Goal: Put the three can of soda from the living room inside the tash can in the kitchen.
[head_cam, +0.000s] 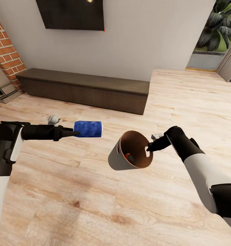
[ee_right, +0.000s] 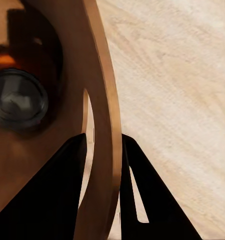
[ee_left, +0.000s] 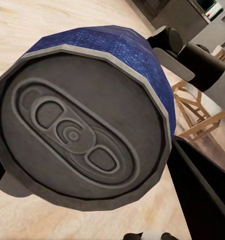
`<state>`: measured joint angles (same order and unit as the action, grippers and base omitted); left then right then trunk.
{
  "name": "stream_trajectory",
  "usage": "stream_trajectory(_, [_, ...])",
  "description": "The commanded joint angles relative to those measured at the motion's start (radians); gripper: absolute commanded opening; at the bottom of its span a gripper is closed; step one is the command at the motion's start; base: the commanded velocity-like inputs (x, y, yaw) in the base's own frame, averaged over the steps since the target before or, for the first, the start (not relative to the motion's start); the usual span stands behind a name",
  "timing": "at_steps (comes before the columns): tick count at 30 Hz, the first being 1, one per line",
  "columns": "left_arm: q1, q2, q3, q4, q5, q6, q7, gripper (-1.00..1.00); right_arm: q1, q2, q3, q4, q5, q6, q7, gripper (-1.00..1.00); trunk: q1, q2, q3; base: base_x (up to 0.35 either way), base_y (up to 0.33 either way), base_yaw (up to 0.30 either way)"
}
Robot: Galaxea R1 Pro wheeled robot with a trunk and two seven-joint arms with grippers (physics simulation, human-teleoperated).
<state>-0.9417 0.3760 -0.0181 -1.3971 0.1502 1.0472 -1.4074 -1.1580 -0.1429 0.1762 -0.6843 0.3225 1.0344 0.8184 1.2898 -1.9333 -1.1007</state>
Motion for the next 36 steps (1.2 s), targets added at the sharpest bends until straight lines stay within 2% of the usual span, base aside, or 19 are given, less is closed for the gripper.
stream_trajectory(1, [0.000, 0.000, 0.000, 0.000, 0.000, 0.000, -0.006, -1.00, -0.005, 0.001, 0.004, 0.012, -0.035, 0.013, 0.008, -1.00, 0.000, 0.000, 0.000, 0.000, 0.000, 0.000])
stream_trajectory(3, [0.000, 0.000, 0.000, 0.000, 0.001, 0.000, -0.009, -1.00, -0.008, 0.001, 0.015, 0.026, -0.036, 0.013, 0.008, -1.00, 0.000, 0.000, 0.000, 0.000, 0.000, 0.000])
stream_trajectory(5, [-0.001, -0.002, 0.001, 0.000, 0.001, 0.000, -0.015, -1.00, -0.010, 0.001, 0.044, 0.051, -0.035, 0.013, 0.008, -1.00, 0.000, 0.000, 0.000, 0.000, 0.000, 0.000])
stream_trajectory(7, [-0.001, -0.004, 0.001, 0.001, 0.001, 0.000, -0.017, -1.00, -0.012, 0.005, 0.077, 0.067, -0.033, 0.013, 0.004, -1.00, 0.000, 0.000, 0.000, 0.000, 0.000, 0.000])
stream_trajectory(8, [-0.003, -0.007, 0.000, 0.002, 0.000, 0.000, -0.018, -1.00, -0.012, 0.008, 0.116, 0.081, -0.031, 0.013, -0.003, -1.00, 0.000, 0.000, 0.000, 0.000, 0.000, 0.000])
stream_trajectory(11, [-0.004, -0.010, 0.000, 0.003, 0.000, 0.000, -0.017, -1.00, -0.012, 0.012, 0.167, 0.096, -0.031, 0.013, -0.008, -1.00, 0.000, 0.000, 0.000, 0.000, 0.000, 0.000])
stream_trajectory(16, [-0.006, -0.023, 0.000, 0.006, -0.001, 0.000, -0.012, -1.00, -0.012, 0.019, 0.211, 0.106, -0.030, 0.013, -0.012, -1.00, 0.000, 0.000, 0.000, 0.000, 0.000, 0.000])
stream_trajectory(19, [-0.006, -0.040, -0.004, 0.016, -0.004, 0.000, -0.001, -1.00, -0.012, 0.024, 0.229, 0.110, -0.030, 0.013, -0.021, -1.00, 0.000, 0.000, 0.000, 0.000, 0.000, 0.000])
stream_trajectory(20, [-0.006, -0.050, -0.008, 0.024, -0.005, 0.000, 0.009, -1.00, -0.012, 0.026, 0.233, 0.112, -0.031, 0.013, -0.027, -1.00, 0.000, 0.000, 0.000, 0.000, 0.000, 0.000])
stream_trajectory(21, [-0.006, -0.073, -0.021, 0.052, -0.006, 0.000, 0.041, -1.00, -0.012, 0.031, 0.239, 0.113, -0.031, 0.013, -0.042, -1.00, 0.000, 0.000, 0.000, 0.000, 0.000, 0.000])
stream_trajectory(22, [-0.006, -0.086, -0.028, 0.070, -0.007, 0.000, 0.058, -1.00, -0.012, 0.033, 0.241, 0.114, -0.031, 0.013, -0.048, -1.00, 0.000, 0.000, 0.000, 0.000, 0.000, 0.000])
stream_trajectory(23, [-0.007, -0.115, -0.040, 0.110, -0.008, 0.000, 0.090, -1.00, -0.012, 0.036, 0.244, 0.115, -0.032, 0.013, -0.058, -1.00, 0.000, 0.000, 0.000, 0.000, 0.000, 0.000])
stream_trajectory(26, [-0.008, -0.158, -0.053, 0.172, -0.008, 0.000, 0.125, -1.00, -0.012, 0.039, 0.247, 0.116, -0.032, 0.013, -0.067, -1.00, 0.000, 0.000, 0.000, 0.000, 0.000, 0.000])
stream_trajectory(27, [-0.011, -0.184, -0.058, 0.205, -0.009, 0.000, 0.147, -1.00, -0.012, 0.040, 0.248, 0.116, -0.032, 0.013, -0.071, -1.00, 0.000, 0.000, 0.000, 0.000, 0.000, 0.000])
stream_trajectory(30, [-0.017, -0.219, -0.070, 0.238, -0.009, 0.000, 0.183, -1.00, -0.012, 0.045, 0.249, 0.116, -0.032, 0.013, -0.074, -1.00, 0.000, 0.000, 0.000, 0.000, 0.000, 0.000])
stream_trajectory(32, [-0.024, -0.256, -0.109, 0.262, -0.009, 0.000, 0.240, -1.00, -0.012, 0.051, 0.250, 0.117, -0.031, 0.013, -0.076, -1.00, 0.000, 0.000, 0.000, 0.000, 0.000, 0.000])
stream_trajectory(36, [-0.028, -0.287, -0.154, 0.299, -0.009, 0.000, 0.285, -1.00, -0.012, 0.056, 0.250, 0.117, -0.031, 0.013, -0.078, -1.00, 0.000, 0.000, 0.000, 0.000, 0.000, 0.000])
